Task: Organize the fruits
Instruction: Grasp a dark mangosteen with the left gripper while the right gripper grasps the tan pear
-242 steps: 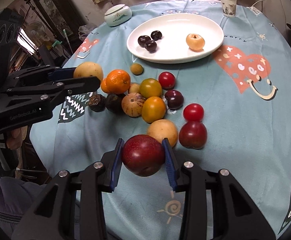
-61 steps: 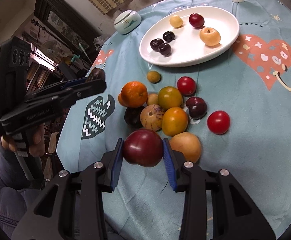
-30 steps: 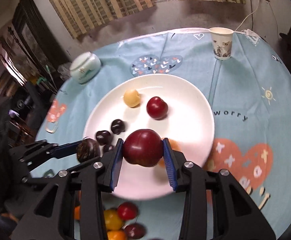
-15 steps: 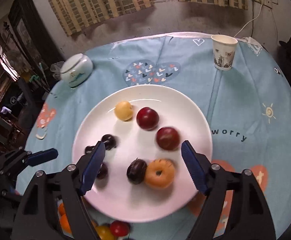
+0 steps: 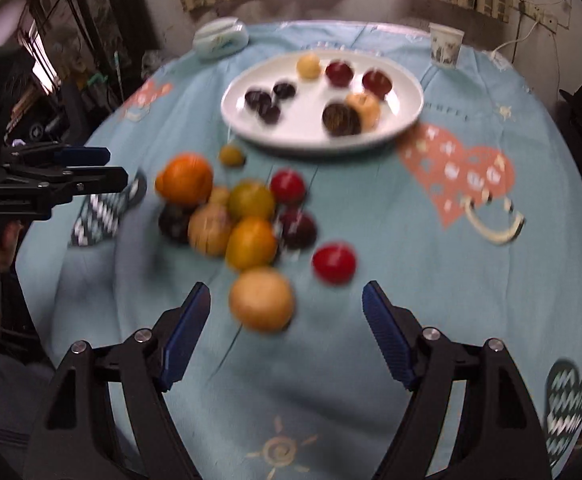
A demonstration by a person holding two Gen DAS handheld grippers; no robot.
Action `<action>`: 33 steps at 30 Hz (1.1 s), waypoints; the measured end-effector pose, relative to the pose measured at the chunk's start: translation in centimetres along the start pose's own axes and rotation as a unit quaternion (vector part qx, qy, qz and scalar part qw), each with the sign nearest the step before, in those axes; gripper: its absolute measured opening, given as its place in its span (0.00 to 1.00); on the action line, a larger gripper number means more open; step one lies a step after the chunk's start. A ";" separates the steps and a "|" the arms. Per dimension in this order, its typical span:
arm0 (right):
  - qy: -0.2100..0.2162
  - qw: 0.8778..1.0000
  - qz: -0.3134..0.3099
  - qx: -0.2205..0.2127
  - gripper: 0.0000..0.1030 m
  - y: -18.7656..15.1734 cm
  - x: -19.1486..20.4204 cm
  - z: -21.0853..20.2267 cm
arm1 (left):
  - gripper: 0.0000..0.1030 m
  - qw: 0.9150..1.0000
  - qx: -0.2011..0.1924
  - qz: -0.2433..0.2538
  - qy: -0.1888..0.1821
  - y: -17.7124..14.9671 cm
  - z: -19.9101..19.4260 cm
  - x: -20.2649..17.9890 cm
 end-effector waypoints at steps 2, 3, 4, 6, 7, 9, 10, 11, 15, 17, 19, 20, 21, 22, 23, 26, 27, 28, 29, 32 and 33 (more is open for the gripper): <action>0.000 1.000 -0.001 0.002 0.77 -0.2 0.6 0.7 | 0.73 1.000 0.016 0.002 -0.003 -1.3 0.9 -0.3; 0.000 1.000 -0.002 0.004 0.77 -0.1 1.0 1.1 | 0.73 1.000 0.022 0.002 -0.005 -1.9 1.2 -0.4; -0.002 1.000 -0.001 0.003 0.77 0.2 1.1 1.4 | 0.73 1.000 0.024 0.002 -0.005 -2.2 1.3 -0.5; -0.003 1.000 -0.002 0.009 0.77 0.5 1.2 1.9 | 0.73 1.000 0.025 0.000 -0.006 -2.7 1.3 -0.5; -0.006 1.000 -0.002 0.011 0.76 0.8 1.2 2.2 | 0.73 1.000 0.023 -0.002 -0.006 -2.7 1.2 -0.4; -0.010 1.000 -0.004 0.021 0.71 1.2 1.2 2.9 | 0.73 1.000 0.021 -0.007 -0.008 -2.8 1.0 -0.1; -0.014 1.000 -0.003 0.028 0.62 1.3 1.2 3.3 | 0.73 1.000 0.021 -0.010 -0.007 -2.8 1.0 0.0; -0.016 0.999 -0.004 0.037 0.44 1.3 1.0 3.8 | 0.73 1.000 0.021 -0.013 -0.006 -2.7 1.0 0.1; 0.003 0.999 -0.009 0.040 0.44 1.2 1.1 3.6 | 0.73 0.999 0.021 -0.026 -0.006 -2.2 1.5 0.2; 0.020 0.999 0.001 0.040 0.44 0.9 0.9 3.2 | 0.73 0.999 0.019 -0.027 -0.010 -1.7 1.9 -0.2; 0.034 0.999 0.016 0.038 0.44 0.5 0.5 2.8 | 0.73 1.000 0.013 -0.020 -0.011 -1.0 2.3 -0.8; 0.039 0.998 0.020 0.038 0.44 0.3 0.4 2.7 | 0.73 1.000 0.011 -0.016 -0.008 -0.5 2.6 -1.1; 0.041 0.998 0.023 0.037 0.44 0.2 0.4 2.6 | 0.72 1.000 0.014 -0.014 -0.006 -0.1 3.1 -1.2; 0.043 0.998 0.025 0.037 0.44 0.0 0.4 2.5 | 0.70 1.000 0.018 -0.014 -0.004 0.3 3.7 -1.4; 0.044 0.998 0.026 0.037 0.44 0.0 0.4 2.4 | 0.62 1.000 0.021 -0.016 -0.002 0.5 4.2 -1.4; 0.058 0.997 0.033 0.036 0.44 -0.3 0.5 2.1 | 0.53 0.999 0.038 -0.026 -0.006 1.1 5.8 -1.4; 0.060 0.997 0.034 0.035 0.44 -0.4 0.5 2.0 | 0.55 0.999 0.040 -0.026 -0.010 1.3 6.1 -1.5; 0.060 0.997 0.034 0.035 0.44 -0.5 0.5 2.0 | 0.55 0.999 0.041 -0.024 -0.008 1.4 6.3 -1.6; 0.061 0.997 0.033 0.036 0.44 -0.5 0.5 2.0 | 0.56 0.999 0.041 -0.022 -0.005 1.5 6.5 -1.7; 0.063 0.997 0.035 0.037 0.44 -0.7 0.3 2.0 | 0.59 0.999 0.043 -0.020 -0.004 2.0 7.1 -1.8; 0.064 0.997 0.035 0.037 0.44 -0.7 0.3 2.0 | 0.58 0.999 0.045 -0.023 -0.005 2.1 7.3 -1.8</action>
Point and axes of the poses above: each gripper's, at about its wrist camera, not at the fingertips, and z roughly the way its jaws point, x to its left, y to its top, the point moved 9 cm from there along z, roughly the way its jaws point, and after that the axes turned 15 degrees about x, right-handed, at the moved point
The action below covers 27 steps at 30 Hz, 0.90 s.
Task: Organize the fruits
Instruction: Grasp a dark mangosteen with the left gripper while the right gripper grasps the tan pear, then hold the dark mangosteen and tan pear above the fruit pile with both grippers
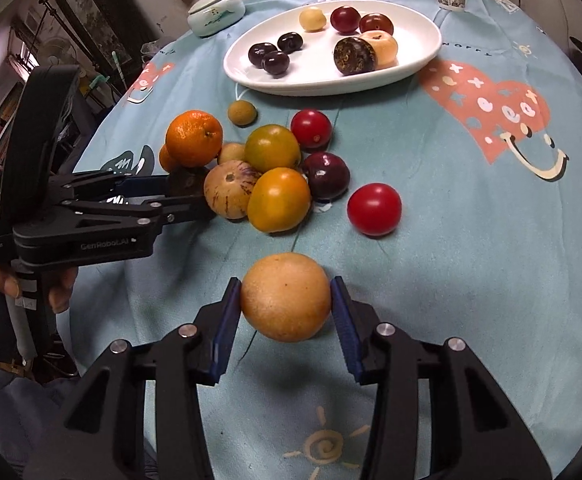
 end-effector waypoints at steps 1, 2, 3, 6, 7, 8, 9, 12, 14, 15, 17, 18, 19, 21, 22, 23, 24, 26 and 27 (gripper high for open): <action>0.000 1.000 0.000 0.000 0.44 0.0 -0.1 0.0 | 0.57 1.000 -0.001 0.002 0.003 0.1 0.1 -0.1; -0.001 1.000 0.000 0.001 0.44 -0.1 -0.1 0.0 | 0.54 1.000 0.000 0.008 0.008 0.1 0.1 -0.2; 0.000 1.000 0.000 0.000 0.44 -0.1 -0.1 0.0 | 0.44 1.000 0.000 0.013 0.005 0.1 0.0 -0.3; 0.002 1.000 -0.002 -0.001 0.44 -0.1 -0.1 -0.1 | 0.44 1.000 0.009 0.011 0.003 -0.3 -0.1 -0.4; 0.003 1.000 -0.004 -0.002 0.44 -0.1 0.1 -0.2 | 0.44 1.000 0.012 0.012 0.003 -0.6 -0.2 -0.5; 0.003 1.000 -0.006 -0.003 0.44 0.0 0.2 -0.2 | 0.44 1.000 0.013 0.012 0.001 -0.9 -0.5 -0.6; 0.003 1.000 -0.007 -0.004 0.44 0.0 0.3 -0.3 | 0.44 1.000 0.010 0.015 -0.004 -1.3 -0.9 -0.7; 0.007 1.000 -0.014 -0.011 0.44 0.0 1.0 -0.8 | 0.44 1.000 -0.003 0.018 -0.013 -2.0 -2.6 -1.0; 0.012 1.000 -0.017 -0.015 0.44 0.1 1.4 -1.2 | 0.43 1.000 -0.017 0.022 -0.014 -2.2 -4.0 -1.3; 0.016 1.000 -0.018 -0.019 0.44 0.2 1.7 -1.5 | 0.44 0.999 -0.025 0.025 -0.011 -2.2 -4.9 -1.5; 0.022 0.999 -0.026 -0.026 0.44 0.3 2.5 -2.3 | 0.44 0.999 -0.043 0.031 -0.003 -2.1 -6.6 -1.9; 0.022 0.999 -0.030 -0.032 0.44 0.4 2.9 -2.7 | 0.44 0.998 -0.056 0.035 0.003 -1.9 -7.7 -2.2; 0.023 0.999 -0.033 -0.036 0.44 0.5 3.2 -3.1 | 0.44 0.997 -0.066 0.039 0.008 -1.8 -8.6 -2.4; 0.025 0.998 -0.036 -0.044 0.44 0.7 3.7 -3.7 | 0.44 0.995 -0.082 0.046 0.020 -1.4 -10.0 -2.6; 0.025 0.998 -0.038 -0.048 0.44 0.7 4.0 -4.0 | 0.44 0.995 -0.087 0.049 0.024 -1.2 -10.4 -2.8; 0.026 0.998 -0.041 -0.049 0.44 0.7 4.3 -4.1 | 0.44 0.994 -0.090 0.052 0.028 -1.0 -10.8 -2.9; 0.026 0.998 -0.043 -0.050 0.44 0.8 4.5 -4.2 | 0.44 0.993 -0.096 0.054 0.033 -0.9 -11.1 -3.1; 0.027 0.997 -0.044 -0.050 0.44 0.5 4.9 -4.2 | 0.44 0.993 -0.099 0.057 0.035 -0.7 -11.4 -3.7; 0.028 0.997 -0.044 -0.049 0.44 0.4 4.9 -4.1 | 0.44 0.993 -0.098 0.057 0.038 -0.8 -11.4 -3.9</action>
Point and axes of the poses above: each gripper's, at about its wrist camera, not at the fingertips, and z roughly the way its jaws point, x to its left, y to its top, the point moved 9 cm from there along z, roughly the way its jaws point, and after that the axes turned 15 degrees about x, right-handed, at the moved point
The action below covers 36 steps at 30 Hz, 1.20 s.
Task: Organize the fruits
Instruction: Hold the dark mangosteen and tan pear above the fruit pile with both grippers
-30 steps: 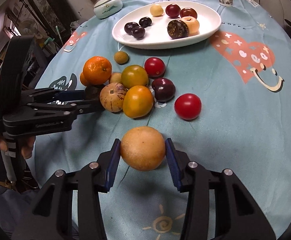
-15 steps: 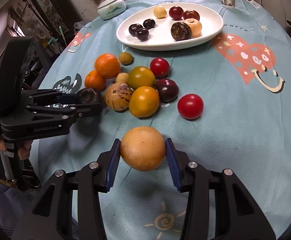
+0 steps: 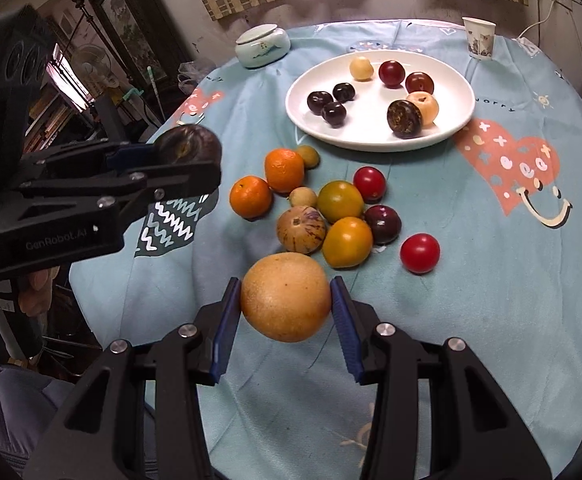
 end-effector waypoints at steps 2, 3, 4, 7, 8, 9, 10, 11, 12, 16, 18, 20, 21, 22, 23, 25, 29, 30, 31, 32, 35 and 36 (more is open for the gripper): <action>0.001 1.000 0.002 0.003 0.44 -0.4 0.1 0.2 | 0.44 1.000 0.003 0.003 0.005 -0.2 -0.1 -0.2; 0.002 1.000 0.003 0.006 0.44 -0.5 0.2 0.3 | 0.44 1.000 0.004 0.004 0.008 -0.2 0.0 -0.3; 0.001 1.000 0.004 0.008 0.44 -0.7 0.2 0.4 | 0.44 1.000 0.004 0.004 0.010 -0.2 0.0 -0.3; 0.004 1.000 0.005 0.008 0.44 -1.0 0.5 0.5 | 0.44 1.000 0.006 0.004 0.013 -0.3 0.1 -0.3; 0.005 1.000 0.004 0.008 0.44 -1.0 0.6 0.6 | 0.44 1.000 0.007 0.004 0.013 -0.3 0.1 -0.2; 0.006 1.000 0.002 0.009 0.44 -1.0 0.7 0.7 | 0.44 1.000 0.008 0.004 0.014 -0.3 0.2 -0.2; 0.006 1.000 0.001 0.009 0.44 -1.0 0.8 0.7 | 0.44 1.000 0.009 0.005 0.015 -0.3 0.2 -0.2; 0.006 1.000 0.000 0.009 0.44 -1.0 0.8 0.7 | 0.44 1.000 0.010 0.005 0.015 -0.3 0.2 -0.2; 0.007 1.000 0.000 0.010 0.44 -1.0 0.9 0.7 | 0.44 1.000 0.010 0.004 0.015 -0.3 0.2 -0.2; 0.008 1.000 -0.002 0.013 0.44 -0.9 0.9 0.8 | 0.44 1.000 0.012 0.001 0.017 -0.3 0.4 0.0; 0.008 1.000 -0.003 0.015 0.44 -0.9 0.8 0.9 | 0.44 1.000 0.015 0.000 0.019 -0.3 0.7 0.1; 0.010 1.000 -0.003 0.017 0.44 -0.8 0.8 1.0 | 0.44 1.000 0.018 -0.002 0.020 -0.3 0.8 0.2; 0.010 1.000 -0.003 0.017 0.44 -0.8 0.8 1.0 | 0.44 1.000 0.020 -0.002 0.020 -0.3 0.9 0.2; 0.011 1.000 -0.004 0.018 0.44 -0.8 0.8 1.0 | 0.44 1.000 0.021 -0.003 0.020 -0.3 1.0 0.3; 0.012 1.000 -0.004 0.020 0.44 -0.7 0.8 1.1 | 0.44 1.000 0.021 -0.003 0.020 -0.3 1.0 0.3; 0.012 1.000 -0.004 0.021 0.44 -0.7 0.9 1.2 | 0.44 1.000 0.023 -0.002 0.020 -0.2 1.2 0.3; 0.015 1.000 -0.001 0.023 0.44 -0.7 0.8 1.3 | 0.44 0.999 0.027 0.000 0.018 -0.1 1.4 0.2; 0.014 1.000 0.000 0.023 0.44 -0.7 0.7 1.3 | 0.44 0.999 0.028 0.001 0.018 0.0 1.5 0.2; 0.014 1.000 0.001 0.023 0.44 -0.7 0.7 1.3 | 0.44 0.999 0.028 0.002 0.017 0.0 1.5 0.1; 0.014 1.000 0.003 0.024 0.44 -0.8 0.6 1.3 | 0.44 0.999 0.029 0.003 0.017 0.1 1.6 0.0; 0.014 1.000 0.005 0.024 0.44 -0.7 0.5 1.4 | 0.44 0.999 0.031 0.006 0.016 0.2 1.8 0.0; 0.014 1.000 0.007 0.025 0.44 -0.7 0.5 1.4 | 0.44 0.999 0.032 0.007 0.015 0.2 1.9 0.0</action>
Point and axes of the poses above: each gripper's, at about its wrist camera, not at the fingertips, and z roughly the way its jaws point, x to its left, y to its top, the point moved 9 cm from there along z, roughly the way its jaws point, and after that the axes turned 15 degrees about x, right-handed, at the moved point
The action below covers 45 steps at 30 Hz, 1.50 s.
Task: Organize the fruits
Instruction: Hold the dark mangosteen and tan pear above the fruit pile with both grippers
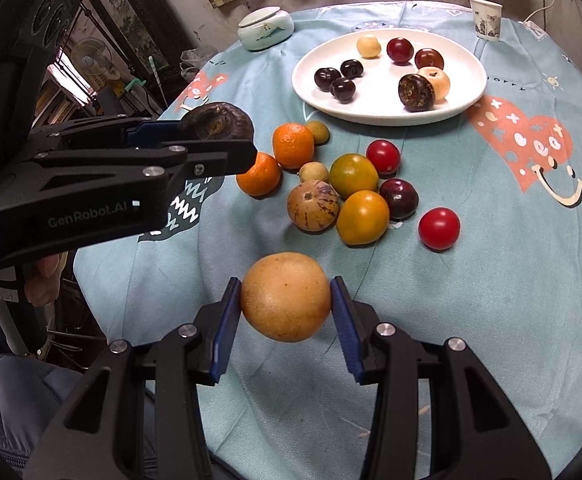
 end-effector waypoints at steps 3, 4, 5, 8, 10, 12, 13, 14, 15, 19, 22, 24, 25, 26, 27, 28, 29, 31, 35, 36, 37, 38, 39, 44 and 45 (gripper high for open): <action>-0.001 1.000 0.002 0.000 0.44 0.0 -0.1 0.0 | 0.44 1.000 0.002 0.001 -0.002 0.1 0.2 0.0; 0.000 1.000 0.002 0.000 0.44 0.0 -0.1 0.0 | 0.44 1.000 0.002 0.002 -0.003 0.1 0.2 0.0; 0.000 1.000 0.002 0.000 0.44 0.0 -0.1 0.0 | 0.44 1.000 0.003 0.002 -0.004 0.2 0.3 0.0; 0.000 1.000 0.003 -0.001 0.44 0.1 -0.1 0.1 | 0.44 1.000 0.004 0.003 -0.006 0.2 0.4 0.0; 0.000 1.000 0.003 0.000 0.44 0.2 -0.1 0.1 | 0.44 1.000 0.005 0.002 -0.007 0.3 0.5 0.1; 0.000 1.000 0.003 -0.001 0.44 0.3 -0.1 0.1 | 0.44 1.000 0.006 0.000 -0.008 0.3 0.6 0.3; 0.000 1.000 0.003 -0.002 0.44 0.3 -0.1 0.1 | 0.44 1.000 0.007 -0.002 -0.008 0.3 0.7 0.4; 0.001 1.000 0.004 -0.003 0.44 0.4 -0.1 0.1 | 0.44 1.000 0.007 -0.003 -0.009 0.3 0.7 0.4; 0.000 1.000 0.004 -0.005 0.44 0.5 -0.2 0.0 | 0.44 1.000 0.007 -0.004 -0.010 0.2 0.8 0.5; 0.001 1.000 0.005 -0.008 0.44 0.7 -0.3 -0.1 | 0.44 1.000 0.009 -0.011 -0.010 0.3 0.9 0.9; 0.002 1.000 0.003 -0.003 0.44 0.9 -0.5 0.0 | 0.44 1.000 0.009 -0.013 -0.011 0.5 1.0 1.0; 0.004 1.000 0.002 -0.001 0.44 0.9 -0.5 0.1 | 0.44 1.000 0.009 -0.013 -0.012 0.6 1.0 1.0; 0.005 1.000 0.001 0.000 0.44 1.0 -0.5 0.2 | 0.44 1.000 0.010 -0.013 -0.012 0.6 1.1 1.0; 0.006 1.000 0.000 0.001 0.44 1.0 -0.5 0.2 | 0.44 1.000 0.011 -0.014 -0.012 0.6 1.1 1.1; 0.007 1.000 0.000 0.001 0.44 1.1 -0.5 0.3 | 0.44 1.000 0.012 -0.015 -0.012 0.6 1.2 1.1; 0.007 1.000 -0.001 0.002 0.44 1.1 -0.5 0.4 | 0.44 1.000 0.013 -0.015 -0.012 0.6 1.3 1.1; 0.009 1.000 -0.002 0.004 0.44 1.2 -0.5 0.5 | 0.44 1.000 0.014 -0.016 -0.012 0.6 1.4 1.2; 0.010 1.000 -0.004 0.006 0.44 1.3 -0.5 0.6 | 0.44 1.000 0.015 -0.018 -0.012 0.6 1.5 1.3; 0.013 1.000 -0.008 0.008 0.44 1.5 -0.5 0.7 | 0.44 1.000 0.017 -0.023 -0.012 0.7 1.6 1.5; 0.014 1.000 -0.010 0.010 0.44 1.6 -0.5 0.8 | 0.44 0.999 0.017 -0.025 -0.012 0.7 1.7 1.6; 0.014 1.000 -0.011 0.011 0.44 1.7 -0.4 0.8 | 0.44 0.999 0.018 -0.027 -0.012 0.7 1.7 1.7; 0.014 1.000 -0.013 0.011 0.44 1.8 -0.4 0.9 | 0.44 0.999 0.018 -0.029 -0.011 0.7 1.7 1.8; 0.015 1.000 -0.014 0.012 0.44 2.0 -0.4 0.9 | 0.44 0.999 0.019 -0.032 -0.011 0.7 1.8 2.0; 0.019 0.999 -0.022 0.013 0.44 2.4 -0.3 0.9 | 0.44 0.999 0.016 -0.037 -0.013 1.1 1.6 2.2; 0.020 0.999 -0.022 0.014 0.44 2.4 -0.4 0.9 | 0.44 0.999 0.016 -0.037 -0.013 1.2 1.6 2.2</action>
Point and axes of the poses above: each gripper's, at about its wrist camera, not at the fingertips, and z roughly the way its jaws point, x to its left, y to its top, the point moved 9 cm from there along z, roughly the way its jaws point, and after that the axes turned 15 degrees about x, right-handed, at the moved point
